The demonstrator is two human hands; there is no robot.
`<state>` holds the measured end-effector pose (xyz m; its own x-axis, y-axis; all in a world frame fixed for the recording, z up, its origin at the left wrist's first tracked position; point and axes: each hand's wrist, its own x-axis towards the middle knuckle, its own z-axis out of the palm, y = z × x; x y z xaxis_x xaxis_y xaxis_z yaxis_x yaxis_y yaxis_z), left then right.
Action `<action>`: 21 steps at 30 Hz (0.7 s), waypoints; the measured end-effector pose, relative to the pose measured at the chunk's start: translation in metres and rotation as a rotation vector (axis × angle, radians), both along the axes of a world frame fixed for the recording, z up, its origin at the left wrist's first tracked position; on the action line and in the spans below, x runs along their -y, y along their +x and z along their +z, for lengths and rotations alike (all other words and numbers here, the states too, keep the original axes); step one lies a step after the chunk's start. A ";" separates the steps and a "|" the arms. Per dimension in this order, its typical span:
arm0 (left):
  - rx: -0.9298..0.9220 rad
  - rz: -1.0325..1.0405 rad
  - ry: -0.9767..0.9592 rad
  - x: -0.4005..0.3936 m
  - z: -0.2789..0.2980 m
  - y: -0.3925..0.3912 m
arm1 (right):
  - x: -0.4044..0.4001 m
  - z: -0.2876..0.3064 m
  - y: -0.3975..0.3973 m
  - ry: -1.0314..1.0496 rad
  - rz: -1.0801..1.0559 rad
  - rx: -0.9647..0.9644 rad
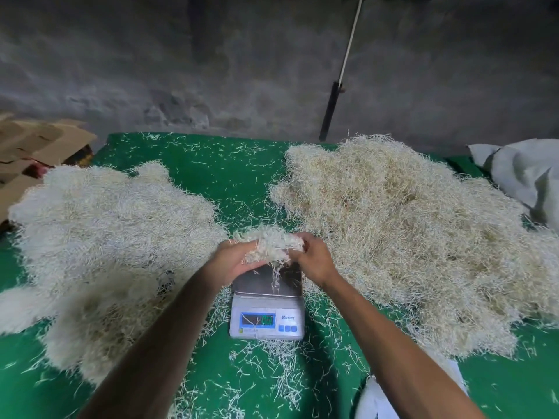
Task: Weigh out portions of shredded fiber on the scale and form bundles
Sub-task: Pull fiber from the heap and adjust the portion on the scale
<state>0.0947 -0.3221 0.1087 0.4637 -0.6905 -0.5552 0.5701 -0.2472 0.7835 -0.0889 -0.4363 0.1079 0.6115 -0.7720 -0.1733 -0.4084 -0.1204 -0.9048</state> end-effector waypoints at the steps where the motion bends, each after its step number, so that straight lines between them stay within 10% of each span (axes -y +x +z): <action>1: 0.016 0.064 0.026 0.001 -0.004 0.005 | 0.003 -0.004 0.002 0.039 -0.053 0.013; 7: 0.402 -0.064 0.316 -0.002 -0.028 0.011 | 0.012 -0.027 0.002 0.127 -0.113 -0.026; 15: 0.834 0.070 0.124 -0.075 -0.071 -0.018 | -0.038 -0.063 -0.064 0.203 -0.161 -0.004; 21: 0.125 0.203 0.053 -0.149 -0.137 -0.080 | -0.135 -0.134 -0.106 0.181 -0.176 -0.189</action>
